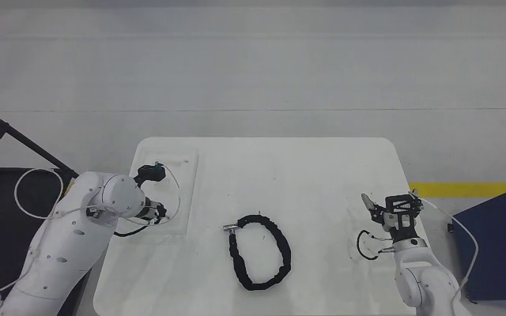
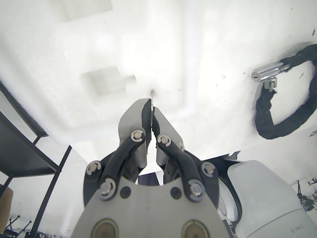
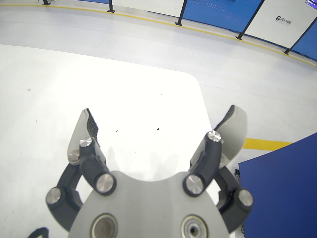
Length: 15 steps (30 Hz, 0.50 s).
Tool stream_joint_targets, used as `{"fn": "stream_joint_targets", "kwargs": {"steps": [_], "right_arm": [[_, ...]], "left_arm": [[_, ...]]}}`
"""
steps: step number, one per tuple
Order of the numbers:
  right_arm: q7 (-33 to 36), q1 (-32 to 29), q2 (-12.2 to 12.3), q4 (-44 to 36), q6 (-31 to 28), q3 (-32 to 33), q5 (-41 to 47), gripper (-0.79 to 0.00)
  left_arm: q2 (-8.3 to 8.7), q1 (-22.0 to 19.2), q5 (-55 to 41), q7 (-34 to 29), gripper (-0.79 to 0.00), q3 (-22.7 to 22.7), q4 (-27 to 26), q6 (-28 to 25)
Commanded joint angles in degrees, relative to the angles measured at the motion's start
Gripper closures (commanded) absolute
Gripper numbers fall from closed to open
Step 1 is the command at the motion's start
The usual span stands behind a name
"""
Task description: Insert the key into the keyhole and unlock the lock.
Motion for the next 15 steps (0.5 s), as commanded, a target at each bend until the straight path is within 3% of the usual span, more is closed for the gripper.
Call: {"fn": "stream_joint_targets", "kwargs": {"steps": [1,8,15], "right_arm": [[0.00,0.00,0.00,0.00,0.00,0.00,0.00,-0.785],[0.00,0.00,0.00,0.00,0.00,0.00,0.00,-0.785],[0.00,0.00,0.00,0.00,0.00,0.00,0.00,-0.785]], "left_arm": [[0.43,0.22,-0.17,0.00,0.000,-0.28,-0.47,0.24],[2.07,1.20,-0.80,0.00,0.000,-2.00,-3.85,1.32],[3.78,4.89,-4.90,0.07,0.000,-8.62,-13.13,1.22]]}}
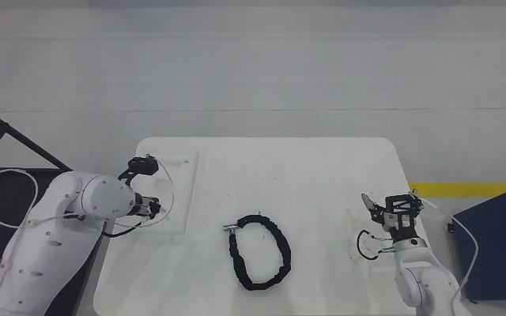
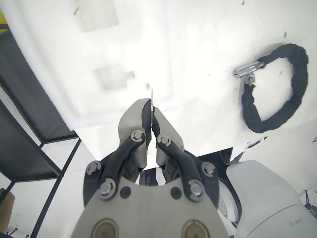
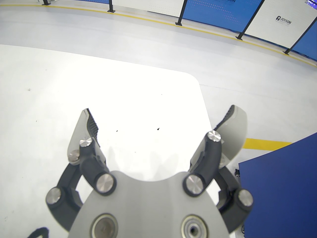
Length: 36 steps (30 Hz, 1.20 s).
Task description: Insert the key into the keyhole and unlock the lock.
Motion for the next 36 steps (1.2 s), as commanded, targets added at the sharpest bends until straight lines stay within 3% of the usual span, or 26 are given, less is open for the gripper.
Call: {"fn": "stream_joint_targets", "kwargs": {"steps": [1,8,14,19,22,27,36], "right_arm": [[0.00,0.00,0.00,0.00,0.00,0.00,0.00,-0.785],[0.00,0.00,0.00,0.00,0.00,0.00,0.00,-0.785],[0.00,0.00,0.00,0.00,0.00,0.00,0.00,-0.785],[0.00,0.00,0.00,0.00,0.00,0.00,0.00,-0.785],[0.00,0.00,0.00,0.00,0.00,0.00,0.00,-0.785],[0.00,0.00,0.00,0.00,0.00,0.00,0.00,-0.785],[0.00,0.00,0.00,0.00,0.00,0.00,0.00,-0.785]], "left_arm": [[0.27,1.63,-2.76,0.35,0.000,-2.83,-2.86,-0.84],[0.76,9.27,-17.88,4.06,0.000,-13.67,-7.23,-8.37],[0.59,17.30,-32.39,9.24,0.000,-21.69,-7.28,-22.80],[0.25,22.47,-39.56,12.79,0.000,-22.98,-4.22,-36.88],[0.03,23.63,-44.45,15.72,0.000,-21.67,-1.29,-43.59],[0.29,22.85,-49.58,22.20,0.000,-16.02,2.73,-50.08],[1.07,15.71,-57.98,32.04,0.000,-1.53,14.23,-59.92]]}}
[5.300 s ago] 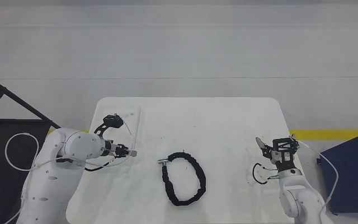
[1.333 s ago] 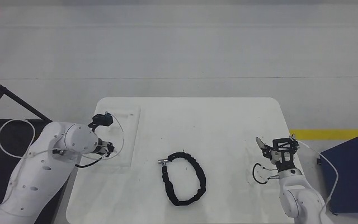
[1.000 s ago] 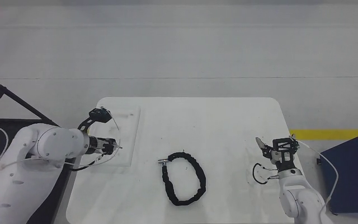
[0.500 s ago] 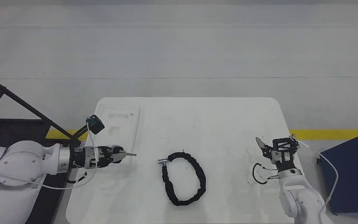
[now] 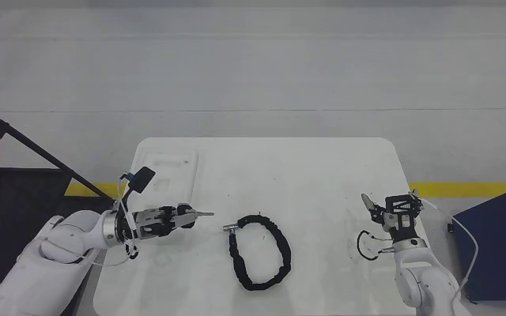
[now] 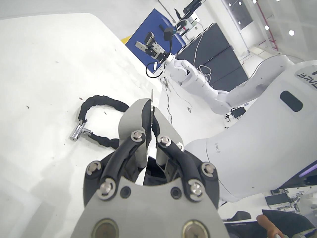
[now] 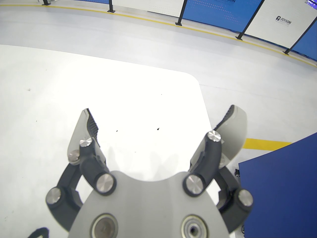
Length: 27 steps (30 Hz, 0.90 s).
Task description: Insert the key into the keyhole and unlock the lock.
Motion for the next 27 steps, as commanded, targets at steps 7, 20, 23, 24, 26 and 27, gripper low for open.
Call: {"fn": "stream_joint_targets", "kwargs": {"steps": [7,20,23,24,26,27], "right_arm": [[0.00,0.00,0.00,0.00,0.00,0.00,0.00,-0.785],[0.00,0.00,0.00,0.00,0.00,0.00,0.00,-0.785],[-0.63,0.28,0.04,-0.39,0.56,0.24,-1.90,-0.785],[-1.36,0.44,0.09,-1.02,1.18,0.25,-4.26,-0.785],[-2.11,0.93,0.11,-2.59,2.10,-0.36,-8.42,-0.785],[-2.00,1.29,0.09,-3.27,2.31,-0.84,-9.98,-0.785]], "left_arm": [[-0.12,-7.01,-9.33,6.55,0.000,11.07,12.20,-6.50],[0.35,-10.36,-11.69,8.49,0.000,17.14,15.77,-8.43],[0.35,-10.36,-11.69,8.49,0.000,17.14,15.77,-8.43],[0.35,-10.36,-11.69,8.49,0.000,17.14,15.77,-8.43],[0.35,-10.36,-11.69,8.49,0.000,17.14,15.77,-8.43],[0.35,-10.36,-11.69,8.49,0.000,17.14,15.77,-8.43]]}}
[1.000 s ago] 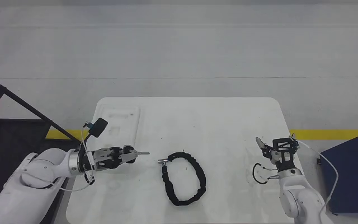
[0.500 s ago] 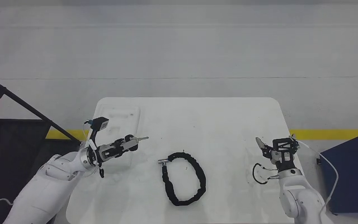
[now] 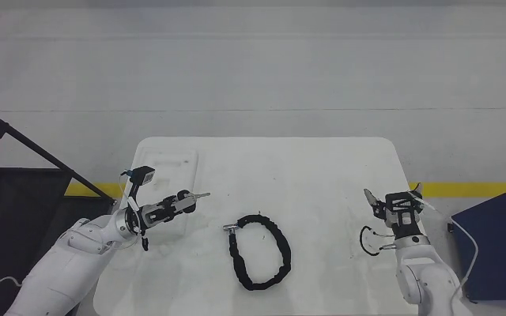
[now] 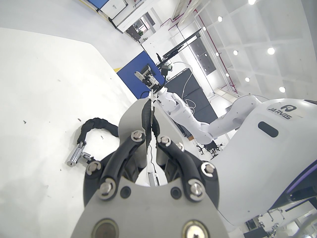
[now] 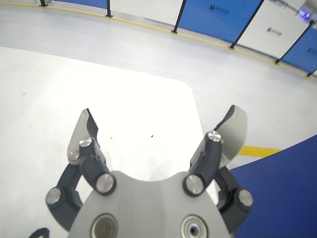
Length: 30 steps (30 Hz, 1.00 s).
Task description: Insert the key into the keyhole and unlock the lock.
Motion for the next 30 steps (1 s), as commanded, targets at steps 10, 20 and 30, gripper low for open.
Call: {"fn": "stream_joint_targets", "kwargs": {"steps": [10,20,30], "right_arm": [[4.82,8.07,-0.74,-6.85,-3.08,-13.91,-19.17,-0.785],[6.79,14.50,-2.26,-2.40,-5.16,-29.50,-35.77,-0.785],[2.54,13.70,-2.28,0.90,-2.05,-33.31,-48.26,-0.785]], "left_arm": [[0.00,0.00,0.00,0.00,0.000,0.00,0.00,0.00],[0.00,0.00,0.00,0.00,0.000,0.00,0.00,0.00],[0.00,0.00,0.00,0.00,0.000,0.00,0.00,0.00]]}}
